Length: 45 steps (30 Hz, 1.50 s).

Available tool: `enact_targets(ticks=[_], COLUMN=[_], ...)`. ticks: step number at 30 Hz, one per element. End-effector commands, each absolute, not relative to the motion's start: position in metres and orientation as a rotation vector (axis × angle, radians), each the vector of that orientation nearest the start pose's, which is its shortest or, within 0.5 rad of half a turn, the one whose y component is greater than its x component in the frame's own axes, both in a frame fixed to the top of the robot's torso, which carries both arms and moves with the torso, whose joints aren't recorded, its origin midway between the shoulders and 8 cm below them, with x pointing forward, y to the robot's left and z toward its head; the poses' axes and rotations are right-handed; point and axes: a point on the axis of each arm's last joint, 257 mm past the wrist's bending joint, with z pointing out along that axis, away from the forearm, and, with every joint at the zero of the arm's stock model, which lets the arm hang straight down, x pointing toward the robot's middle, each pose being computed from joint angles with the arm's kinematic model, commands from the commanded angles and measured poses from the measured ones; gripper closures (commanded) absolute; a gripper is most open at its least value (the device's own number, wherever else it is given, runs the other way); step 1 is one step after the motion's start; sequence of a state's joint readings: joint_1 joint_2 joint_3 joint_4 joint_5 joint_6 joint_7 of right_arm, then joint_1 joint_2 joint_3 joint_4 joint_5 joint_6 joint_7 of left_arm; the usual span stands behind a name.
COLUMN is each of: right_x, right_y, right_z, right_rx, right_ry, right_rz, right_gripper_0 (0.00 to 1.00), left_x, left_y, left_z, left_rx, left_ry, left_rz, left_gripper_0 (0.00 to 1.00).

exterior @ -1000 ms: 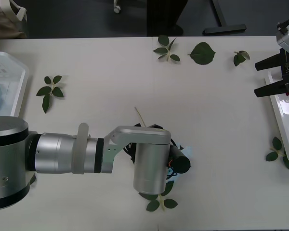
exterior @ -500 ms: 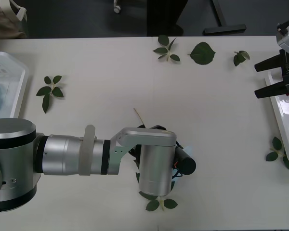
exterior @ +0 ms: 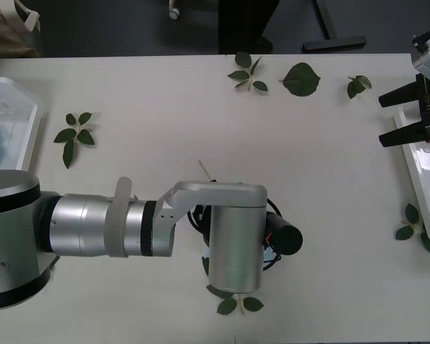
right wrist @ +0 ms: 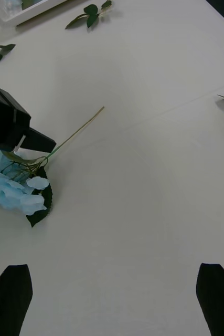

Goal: Place the red flowers into the right box and the blue flowers into the left box. If a person shows an open palm, hand one flower to the person first, then continue sorting.

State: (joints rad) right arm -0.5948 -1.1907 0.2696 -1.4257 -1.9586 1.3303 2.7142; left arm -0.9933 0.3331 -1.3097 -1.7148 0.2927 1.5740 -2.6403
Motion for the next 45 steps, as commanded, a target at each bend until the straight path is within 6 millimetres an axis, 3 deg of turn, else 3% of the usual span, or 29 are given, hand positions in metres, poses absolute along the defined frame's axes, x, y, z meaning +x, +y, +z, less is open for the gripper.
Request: enact_targets(ticks=[1,7,11,19,23,25,31,40,45], right_x=[0.454,0.454,0.454,0.454,0.454,0.454,0.454,0.454,0.455], right_y=[-0.259,-0.259,-0.259,-0.260,-0.260,-0.260,-0.260,-0.260,-0.262], right_z=[-0.097,-0.097,-0.097,-0.097,-0.099,-0.098,-0.099,-0.098,-0.100], right_rx=[-1.441,-1.441,-1.442,-1.443,-1.444,-1.446,-1.445,-1.444,-1.449], right_ry=[1.846,1.846,1.845,1.847,1.850,1.847,1.850,1.849,1.855], right_rz=[0.542,0.542,0.540,0.536,0.537,0.536,0.536,0.536,0.522], right_gripper_0=[0.09,0.09,0.09,0.09,0.09,0.09,0.09,0.09,0.09], left_x=[0.455,0.455,0.446,0.431,0.429,0.429,0.434,0.449,0.456], left_y=[-0.002,0.010,0.021,0.014,0.009,0.006,-0.006,-0.016,-0.021], left_z=[-0.222,-0.190,-0.183,-0.169,-0.171,-0.174,-0.177,-0.195,-0.211], left_rx=[-2.983,-3.032,-2.994,-2.773,-2.535,-2.333,-1.760,-1.024,-0.620], left_ry=[-1.030,-1.278,-1.663,-2.413,-2.767,-2.993,-3.411,-3.658,-3.689], left_rz=[-1.221,-1.164,-0.960,-0.628,-0.467,-0.339,-0.058,0.244,0.372], left_gripper_0=[0.00,0.00,0.00,0.00,0.00,0.00,0.00,0.00,0.00])
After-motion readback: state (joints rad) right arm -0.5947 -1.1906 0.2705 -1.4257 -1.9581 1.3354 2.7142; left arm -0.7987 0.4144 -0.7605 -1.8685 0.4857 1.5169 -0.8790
